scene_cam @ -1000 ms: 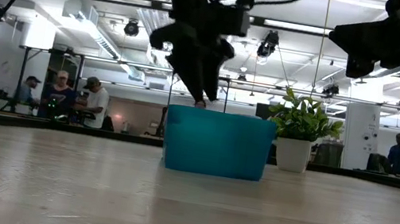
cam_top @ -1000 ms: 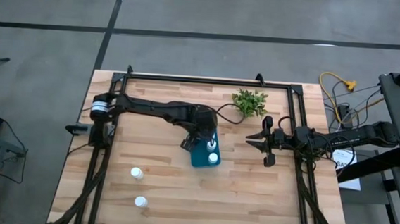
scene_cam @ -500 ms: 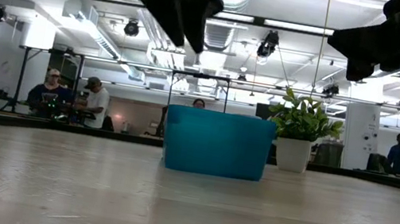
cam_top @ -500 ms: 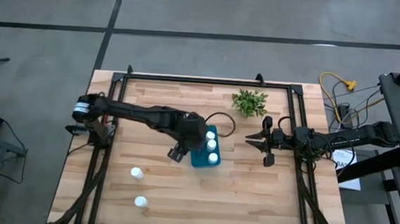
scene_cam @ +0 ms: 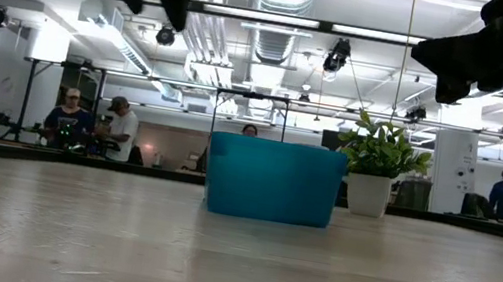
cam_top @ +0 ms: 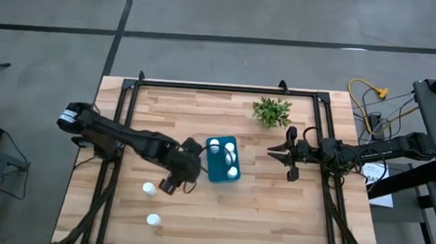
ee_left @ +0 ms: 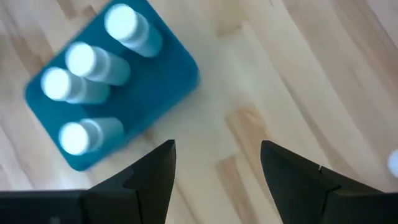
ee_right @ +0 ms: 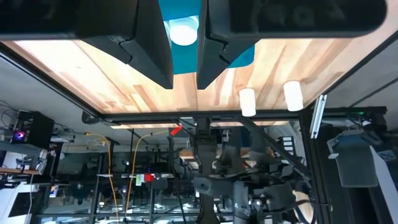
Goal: Pick and place pill bottles into a basket
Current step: Put the white pill bottle into the blue bin
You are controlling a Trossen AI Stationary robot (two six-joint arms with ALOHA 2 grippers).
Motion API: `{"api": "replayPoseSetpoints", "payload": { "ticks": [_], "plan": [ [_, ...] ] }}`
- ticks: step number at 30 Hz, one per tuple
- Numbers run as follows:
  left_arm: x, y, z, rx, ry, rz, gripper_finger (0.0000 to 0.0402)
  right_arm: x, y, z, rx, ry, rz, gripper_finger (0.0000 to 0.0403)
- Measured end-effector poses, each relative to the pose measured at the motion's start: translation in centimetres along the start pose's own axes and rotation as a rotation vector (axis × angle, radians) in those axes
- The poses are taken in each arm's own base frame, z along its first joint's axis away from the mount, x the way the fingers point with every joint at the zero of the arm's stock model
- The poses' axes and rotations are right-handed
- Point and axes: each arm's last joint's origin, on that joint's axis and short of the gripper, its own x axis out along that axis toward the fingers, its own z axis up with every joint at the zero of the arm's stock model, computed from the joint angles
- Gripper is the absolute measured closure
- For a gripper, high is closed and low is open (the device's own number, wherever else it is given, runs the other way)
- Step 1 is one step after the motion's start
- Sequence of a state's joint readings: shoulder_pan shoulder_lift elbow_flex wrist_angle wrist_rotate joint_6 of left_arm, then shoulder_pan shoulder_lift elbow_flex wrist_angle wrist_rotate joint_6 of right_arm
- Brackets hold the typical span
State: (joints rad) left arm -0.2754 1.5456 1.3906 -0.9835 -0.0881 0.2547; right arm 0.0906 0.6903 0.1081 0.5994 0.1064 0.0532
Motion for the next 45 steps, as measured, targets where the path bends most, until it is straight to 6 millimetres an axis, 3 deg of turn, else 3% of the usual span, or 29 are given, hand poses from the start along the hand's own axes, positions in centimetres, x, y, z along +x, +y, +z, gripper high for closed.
{"api": "replayPoseSetpoints", "payload": {
  "ticks": [9,27,45],
  "plan": [
    [-0.1,-2.7,-1.3,-0.068,0.016,-0.035,0.0185,0.0,0.0,0.0,0.007,-0.002,-0.001,0.0339],
    [0.5,-8.9,-0.3,-0.039,0.035,-0.115,0.0185,0.0,0.0,0.0,0.012,0.0,0.0,0.0339],
    [-0.4,-14.0,0.0,-0.006,-0.052,-0.185,0.0185,0.0,0.0,0.0,0.018,0.003,0.0,0.0339]
  ]
}}
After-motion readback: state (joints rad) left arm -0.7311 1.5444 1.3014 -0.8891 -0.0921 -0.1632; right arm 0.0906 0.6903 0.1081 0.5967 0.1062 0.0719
